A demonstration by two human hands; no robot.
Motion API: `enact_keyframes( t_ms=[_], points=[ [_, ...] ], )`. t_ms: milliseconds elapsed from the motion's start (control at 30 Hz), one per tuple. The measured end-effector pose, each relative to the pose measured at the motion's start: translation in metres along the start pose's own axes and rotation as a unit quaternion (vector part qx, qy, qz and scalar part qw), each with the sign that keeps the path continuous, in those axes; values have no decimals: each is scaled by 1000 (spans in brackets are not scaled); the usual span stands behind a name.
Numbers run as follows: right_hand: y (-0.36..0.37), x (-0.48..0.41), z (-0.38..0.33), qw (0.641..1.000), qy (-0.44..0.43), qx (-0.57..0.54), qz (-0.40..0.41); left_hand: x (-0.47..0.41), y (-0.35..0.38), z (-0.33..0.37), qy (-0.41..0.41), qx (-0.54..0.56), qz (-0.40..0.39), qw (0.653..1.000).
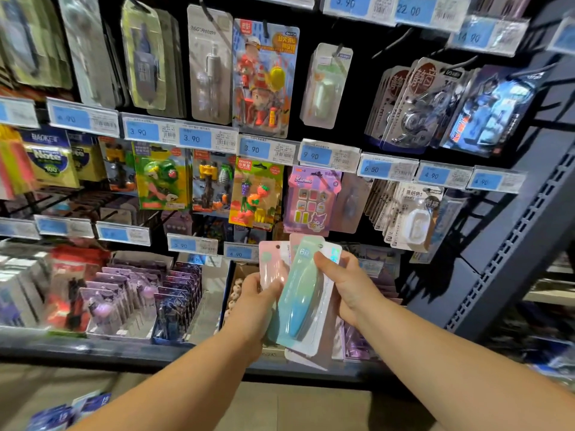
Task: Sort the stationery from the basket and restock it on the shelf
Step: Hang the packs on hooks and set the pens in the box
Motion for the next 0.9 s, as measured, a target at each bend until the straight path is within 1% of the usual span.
enact_keyframes(
  t_ms=[67,100,167,233,400,533,700,833,900],
  points=[
    [4,2,3,1000,7,14,-9,1,0,1,17,-7,6,1000],
    [6,2,4,1000,10,17,-12,1,1,1,19,6,4,1000],
    [8,4,5,1000,5,21,-7,4,6,4,22,37,-14,999],
    [8,5,6,1000,0,22,-3,5,10,6,29,43,-35,998],
    [12,10,9,999,-17,35,6,12,19,4,8,92,-68,993],
    [13,13,12,997,-35,59,22,18,24,3,5,106,-80,991],
    [20,18,7,998,-28,44,-20,19,28,2,-13,135,-87,987],
    [18,16,6,999,-30,36,-23,19,30,-2,-39,156,-102,982],
    [16,15,5,999,-31,32,-20,19,31,0,-35,163,-112,980]
  ],
)
Point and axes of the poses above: each hand's wrist, its own x-axis away from the middle knuckle, its own y-axis out of the palm, z = x × y, the point moved 6 cm from there along -x, towards the middle knuckle, and after that the axes turned 11 degrees about y, right-handed, at the moved point
